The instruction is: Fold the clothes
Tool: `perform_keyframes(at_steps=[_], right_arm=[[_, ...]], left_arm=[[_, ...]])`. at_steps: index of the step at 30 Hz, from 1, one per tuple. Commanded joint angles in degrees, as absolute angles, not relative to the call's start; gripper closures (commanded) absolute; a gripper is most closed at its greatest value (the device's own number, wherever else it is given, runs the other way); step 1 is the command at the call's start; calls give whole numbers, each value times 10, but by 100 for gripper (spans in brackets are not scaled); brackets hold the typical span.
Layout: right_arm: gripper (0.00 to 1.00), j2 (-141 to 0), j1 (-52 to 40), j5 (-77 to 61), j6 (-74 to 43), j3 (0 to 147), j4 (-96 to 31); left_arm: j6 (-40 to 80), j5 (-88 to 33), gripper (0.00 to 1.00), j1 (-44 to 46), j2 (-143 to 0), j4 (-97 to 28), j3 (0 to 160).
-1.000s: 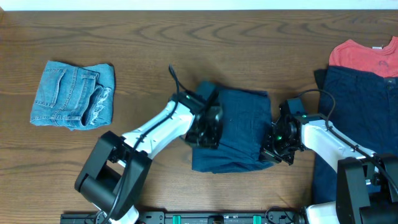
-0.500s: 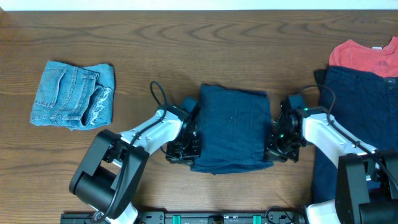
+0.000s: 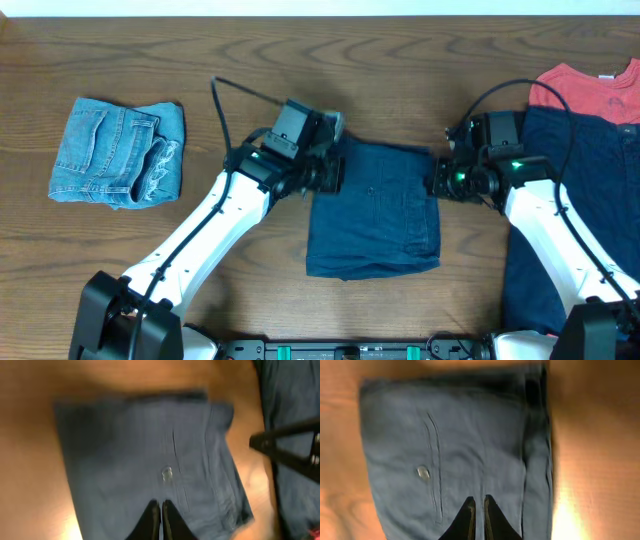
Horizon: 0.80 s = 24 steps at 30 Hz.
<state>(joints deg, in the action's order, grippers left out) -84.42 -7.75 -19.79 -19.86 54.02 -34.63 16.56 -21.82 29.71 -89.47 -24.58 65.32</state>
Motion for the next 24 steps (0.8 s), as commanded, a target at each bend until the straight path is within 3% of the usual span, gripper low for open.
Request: perform_keyframes(at_steps=[1,9,14,24], right_arm=[[94,-870,-87,-202,-193,541,-305],[98,-972,-98,-165,-201,541,-220],[99,-1053,-91,5,-234,541,-218],[93,-1010,-67,12,-212,546,-269]], left_arm=[[125,-166,94,294,-931,-187,636],[103,-107,94,282,-1071,-92,635],[104,-70,94,249,-1124,-62,635],[112,-112,94,186,-1073,-109,637]])
